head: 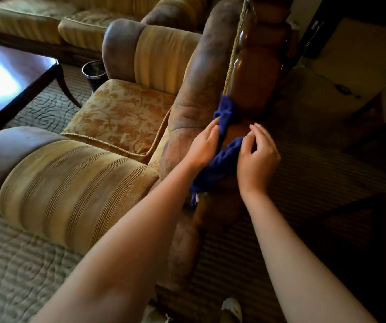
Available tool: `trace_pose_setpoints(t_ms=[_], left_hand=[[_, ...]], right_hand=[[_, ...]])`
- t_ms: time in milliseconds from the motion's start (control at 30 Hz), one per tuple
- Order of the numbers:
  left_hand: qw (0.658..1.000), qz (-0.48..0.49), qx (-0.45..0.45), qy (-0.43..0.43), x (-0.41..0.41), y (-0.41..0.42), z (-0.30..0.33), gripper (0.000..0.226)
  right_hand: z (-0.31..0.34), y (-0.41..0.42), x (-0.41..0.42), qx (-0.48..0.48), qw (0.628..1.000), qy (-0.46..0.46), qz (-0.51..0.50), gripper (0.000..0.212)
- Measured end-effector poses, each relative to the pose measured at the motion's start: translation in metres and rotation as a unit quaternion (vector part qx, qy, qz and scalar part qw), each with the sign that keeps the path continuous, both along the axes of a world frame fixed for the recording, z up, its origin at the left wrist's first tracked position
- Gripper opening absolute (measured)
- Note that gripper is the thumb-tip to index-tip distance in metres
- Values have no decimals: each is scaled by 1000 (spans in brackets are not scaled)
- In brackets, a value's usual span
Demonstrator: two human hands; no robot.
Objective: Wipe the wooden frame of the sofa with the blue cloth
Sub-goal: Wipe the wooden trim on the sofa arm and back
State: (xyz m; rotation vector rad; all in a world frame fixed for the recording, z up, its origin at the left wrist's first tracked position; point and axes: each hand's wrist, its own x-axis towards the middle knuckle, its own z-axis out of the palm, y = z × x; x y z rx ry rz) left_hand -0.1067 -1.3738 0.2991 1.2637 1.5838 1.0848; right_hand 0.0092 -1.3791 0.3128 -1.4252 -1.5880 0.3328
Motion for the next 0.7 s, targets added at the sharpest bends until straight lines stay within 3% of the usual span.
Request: trace_pose_setpoints(t_ms=[267,367,467,567,700], left_hand=[[988,93,15,-126,26,-59,-13,41],[992,66,30,-104,28,-48,-2,30],[997,46,33,-52,20,-22,7,39],[995,33,7,-97,10,-10,7,27],[987,102,12,-123,8,-23,-18,33]], right_hand=[[-6,8,-2,4,1000,-27,2,32],[-7,8,-1,15,999,-38,5,36],[-6,8,-2,9,998,-54,9,36],[-8,5,-2,5,998,-62,14,30],[-10,1,-3,28,993,-110,34,31]])
